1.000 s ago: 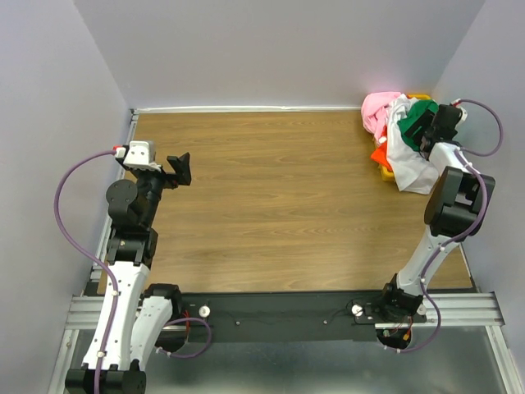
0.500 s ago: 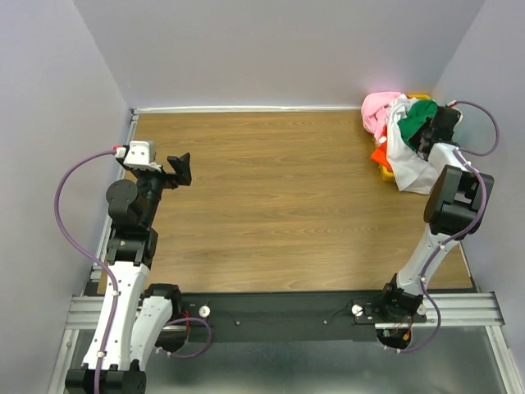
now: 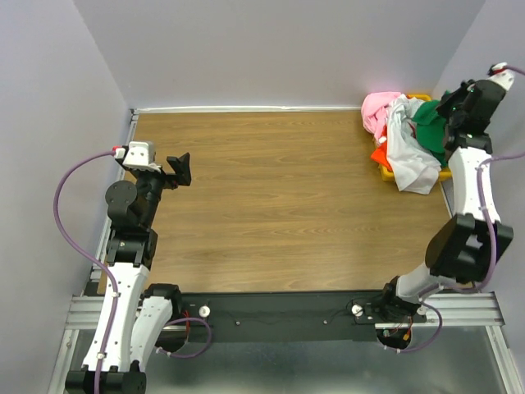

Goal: Fold and stack the t-shirts
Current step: Grab the tshirt from the pile, then move the tshirt to the center of the board

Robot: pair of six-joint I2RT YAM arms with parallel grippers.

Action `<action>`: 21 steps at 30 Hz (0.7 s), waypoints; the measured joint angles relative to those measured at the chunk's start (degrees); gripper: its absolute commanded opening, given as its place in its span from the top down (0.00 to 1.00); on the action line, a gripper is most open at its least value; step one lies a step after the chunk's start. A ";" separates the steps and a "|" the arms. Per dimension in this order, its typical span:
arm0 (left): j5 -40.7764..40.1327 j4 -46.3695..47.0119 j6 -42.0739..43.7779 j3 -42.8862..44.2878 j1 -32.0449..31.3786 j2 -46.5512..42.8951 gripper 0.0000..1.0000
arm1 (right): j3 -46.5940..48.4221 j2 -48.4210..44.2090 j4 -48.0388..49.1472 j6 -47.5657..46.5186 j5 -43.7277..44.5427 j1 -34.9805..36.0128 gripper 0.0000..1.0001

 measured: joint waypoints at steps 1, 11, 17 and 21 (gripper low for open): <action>0.00 0.00 0.00 0.00 0.00 -0.02 0.02 | 0.13 -2.86 0.42 -0.20 0.28 0.00 1.00; 0.02 0.00 0.02 0.00 0.00 -0.55 0.02 | 5.46 -12.61 0.70 0.87 -6.27 0.04 1.00; 0.42 0.00 0.02 0.00 0.00 -0.74 0.02 | 12.92 -12.57 -0.96 4.20 -16.50 2.43 1.00; 0.42 0.00 0.02 0.00 0.07 -0.96 0.02 | 22.10 -11.37 -1.40 6.36 -22.71 7.06 1.00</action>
